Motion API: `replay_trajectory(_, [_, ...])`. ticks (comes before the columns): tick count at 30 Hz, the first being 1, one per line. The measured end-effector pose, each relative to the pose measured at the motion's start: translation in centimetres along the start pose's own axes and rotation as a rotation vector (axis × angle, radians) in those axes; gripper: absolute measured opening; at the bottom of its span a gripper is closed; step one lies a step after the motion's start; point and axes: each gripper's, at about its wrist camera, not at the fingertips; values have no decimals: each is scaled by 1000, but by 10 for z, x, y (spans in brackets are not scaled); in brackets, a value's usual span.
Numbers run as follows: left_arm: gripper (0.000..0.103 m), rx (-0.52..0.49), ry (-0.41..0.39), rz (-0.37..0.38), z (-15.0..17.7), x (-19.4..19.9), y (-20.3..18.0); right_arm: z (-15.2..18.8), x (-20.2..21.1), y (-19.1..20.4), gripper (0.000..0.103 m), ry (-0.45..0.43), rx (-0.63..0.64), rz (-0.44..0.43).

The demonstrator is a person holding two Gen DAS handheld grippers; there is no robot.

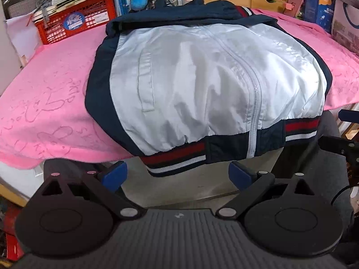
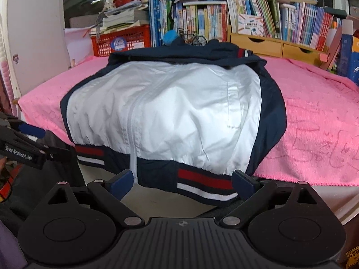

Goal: Fold clothes

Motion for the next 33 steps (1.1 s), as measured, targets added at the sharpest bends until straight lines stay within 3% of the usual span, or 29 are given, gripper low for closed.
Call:
replay_trajectory(6, [100,-76,-9,18,-8,-51,31,4,-25,-46,97,35,0,-43])
replay_trajectory(9, [100,-39,41,108,-15,-69,50,5,-44,-74,97,79,-60,-86])
replay_trajectory(15, [100,-100,42,245,-15,-92,55,12,-77,-102,96,131,-133,-141])
replay_trajectory(17, [103,-98,-2,271,-13,-98,55,14,-86,-105,92,117,-159,-174])
replay_trajectory(18, [103,-76,-65,289,-9,-99,58,16,-90,-107,89,111,-179,-200])
replay_trajectory(19, [103,-10,-140,310,-2,-101,64,18,-94,-109,77,109,-213,-244])
replay_trajectory(20, [103,33,-140,332,0,-104,68,21,-98,-111,61,106,-248,-288])
replay_trajectory(22, [99,77,-107,396,0,-107,74,27,-99,-113,46,99,-309,-348])
replay_trajectory(24, [78,58,-117,430,2,-93,79,30,-90,-111,31,94,-330,-386])
replay_trajectory(25, [59,46,-115,463,3,-82,83,28,-82,-110,24,87,-345,-412])
replay_trajectory(26, [49,51,-113,502,3,-69,89,25,-68,-107,22,65,-358,-451])
replay_trajectory(28, [48,96,-160,639,-2,-32,107,11,-37,-105,22,-24,-387,-527])
replay_trajectory(30, [53,134,-282,745,-19,9,123,-8,-3,-103,22,-146,-413,-600])
replay_trajectory(33, [68,145,-477,756,-67,35,134,-59,8,-113,22,-291,-409,-609])
Point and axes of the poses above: each gripper's, at about its wrist camera, not at the fingertips, and x roughly against the way its jaws point, y to its left, z to its underside, and after that the axes turned 9 degrees about x, right-handed
